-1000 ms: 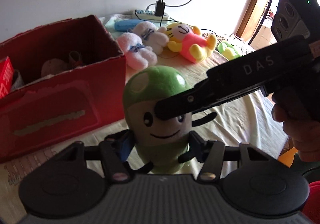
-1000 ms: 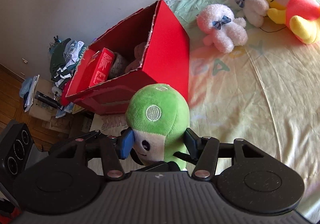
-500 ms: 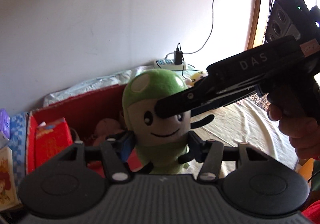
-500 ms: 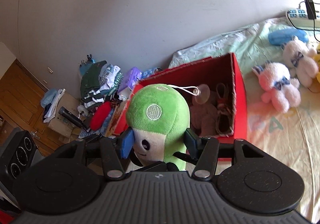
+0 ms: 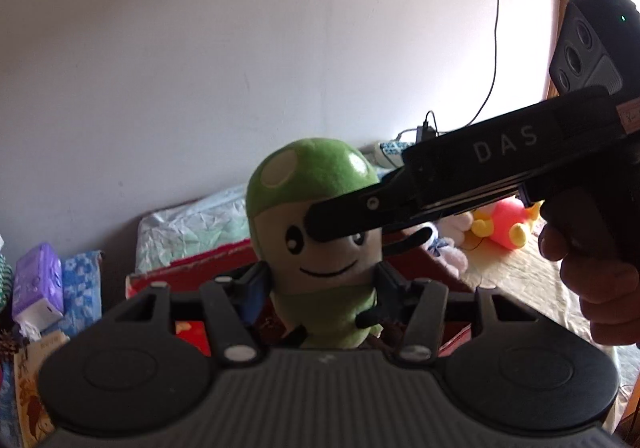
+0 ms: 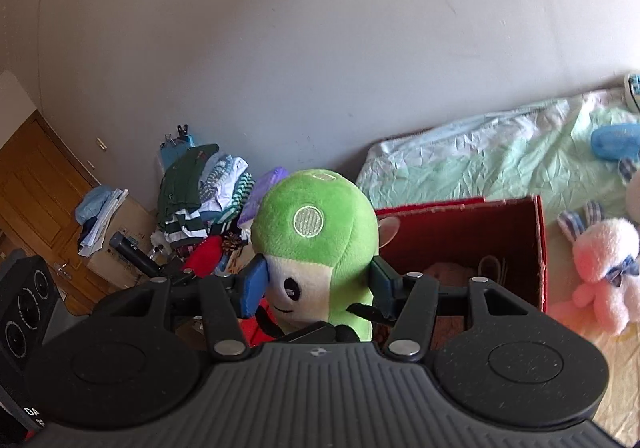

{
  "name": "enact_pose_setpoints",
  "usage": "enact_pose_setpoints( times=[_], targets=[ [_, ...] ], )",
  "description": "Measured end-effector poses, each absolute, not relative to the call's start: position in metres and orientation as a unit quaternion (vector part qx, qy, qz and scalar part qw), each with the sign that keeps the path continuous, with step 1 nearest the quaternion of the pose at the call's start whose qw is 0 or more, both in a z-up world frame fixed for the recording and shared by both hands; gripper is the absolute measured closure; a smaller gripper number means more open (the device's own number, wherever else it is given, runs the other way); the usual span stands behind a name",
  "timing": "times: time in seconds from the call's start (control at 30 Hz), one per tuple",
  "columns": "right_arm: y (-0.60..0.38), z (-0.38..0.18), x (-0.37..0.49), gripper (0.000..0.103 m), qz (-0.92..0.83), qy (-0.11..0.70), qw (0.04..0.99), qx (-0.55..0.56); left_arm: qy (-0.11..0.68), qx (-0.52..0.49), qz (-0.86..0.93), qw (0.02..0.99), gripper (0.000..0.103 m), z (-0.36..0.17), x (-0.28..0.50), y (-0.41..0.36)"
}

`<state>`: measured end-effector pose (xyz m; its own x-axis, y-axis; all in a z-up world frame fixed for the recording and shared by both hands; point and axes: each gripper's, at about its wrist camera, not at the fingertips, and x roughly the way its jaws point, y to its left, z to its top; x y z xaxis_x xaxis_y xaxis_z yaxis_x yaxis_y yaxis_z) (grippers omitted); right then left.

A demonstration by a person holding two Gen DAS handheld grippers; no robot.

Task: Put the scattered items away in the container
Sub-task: 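Lift the green plush doll with the right gripper toward the container, then lower the green plush doll into the container beside the teddy bear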

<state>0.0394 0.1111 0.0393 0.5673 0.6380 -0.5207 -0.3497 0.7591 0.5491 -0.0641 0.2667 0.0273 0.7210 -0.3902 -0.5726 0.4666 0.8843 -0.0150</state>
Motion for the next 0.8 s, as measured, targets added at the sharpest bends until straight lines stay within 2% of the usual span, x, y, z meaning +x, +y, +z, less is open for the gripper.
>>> enact_pose_setpoints(
  times=[0.23, 0.8],
  targets=[
    [0.120, -0.025, 0.066, 0.046, 0.270, 0.450, 0.814, 0.250, 0.374, 0.065, -0.211, 0.901, 0.047, -0.025, -0.038, 0.271],
    [0.121, -0.067, 0.102, 0.043, 0.257, 0.517, 0.756, 0.308, 0.396, 0.076, -0.177, 0.898, 0.044, -0.053, -0.025, 0.267]
  ],
)
